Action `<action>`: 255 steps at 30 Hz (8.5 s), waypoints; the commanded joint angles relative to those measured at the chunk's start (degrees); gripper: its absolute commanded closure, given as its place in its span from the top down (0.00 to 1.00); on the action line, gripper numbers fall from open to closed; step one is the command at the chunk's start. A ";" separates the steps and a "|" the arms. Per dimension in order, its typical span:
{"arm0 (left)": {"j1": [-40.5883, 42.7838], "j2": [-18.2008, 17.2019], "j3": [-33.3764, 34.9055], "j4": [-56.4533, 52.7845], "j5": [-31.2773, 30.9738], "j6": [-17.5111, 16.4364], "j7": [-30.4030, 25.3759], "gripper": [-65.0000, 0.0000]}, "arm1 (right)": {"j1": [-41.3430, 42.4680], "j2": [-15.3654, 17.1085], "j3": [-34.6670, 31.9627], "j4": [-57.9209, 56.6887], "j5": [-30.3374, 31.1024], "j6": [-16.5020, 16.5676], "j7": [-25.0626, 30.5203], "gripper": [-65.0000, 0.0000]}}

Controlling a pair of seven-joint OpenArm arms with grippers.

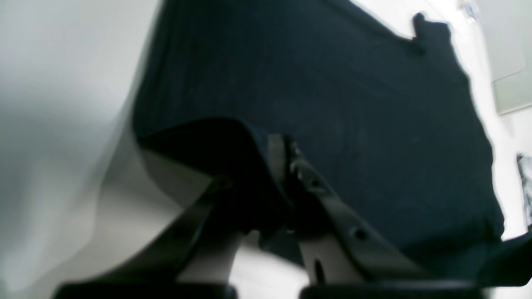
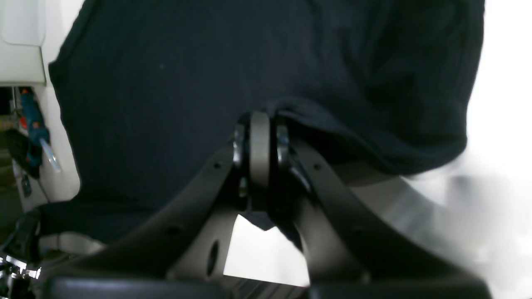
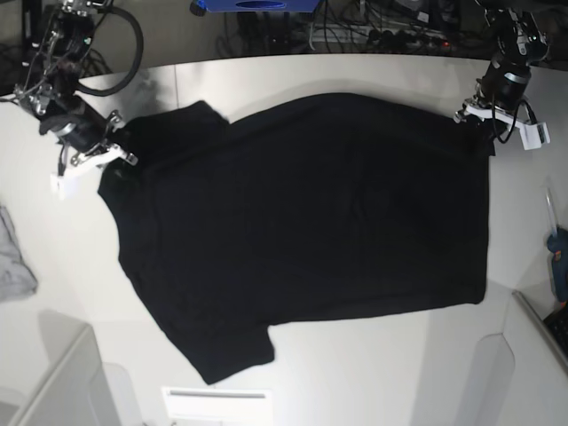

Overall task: Fold the T-shirt properly
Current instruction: 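Lift the held shirt edge with both grippers and pull it toward the arms, then raise the left gripper and regrasp the shirt corner, then drag the shirt further toward the arms with both grippers, then release the shirt and move the right gripper to the opposite hem corner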

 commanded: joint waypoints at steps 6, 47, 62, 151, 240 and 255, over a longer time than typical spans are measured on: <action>-1.44 -0.65 -0.24 0.22 -0.82 4.08 -1.03 0.00 | 4.05 0.69 0.12 -3.12 0.79 0.11 0.10 0.00; -19.29 -1.70 0.28 -11.56 15.88 6.45 6.26 0.00 | 21.81 -0.10 -12.89 -20.35 -7.82 -2.79 5.82 0.00; -22.46 -1.79 0.28 -13.67 16.41 6.45 6.26 0.00 | 23.57 -0.19 -13.06 -22.81 -8.00 -2.79 7.22 0.00; -24.21 0.85 -10.71 -31.87 19.58 -7.53 6.00 0.00 | 8.36 -10.83 3.11 -23.78 -8.00 -7.62 28.15 0.06; -8.83 -4.87 -15.54 -1.71 21.69 -7.70 6.35 0.31 | 5.90 -1.95 3.02 -5.23 -8.09 -5.78 14.96 0.52; -15.51 -6.89 -7.28 -3.47 36.19 -7.70 6.35 0.00 | 27.52 1.57 -6.82 -29.06 -10.46 -5.60 16.19 0.52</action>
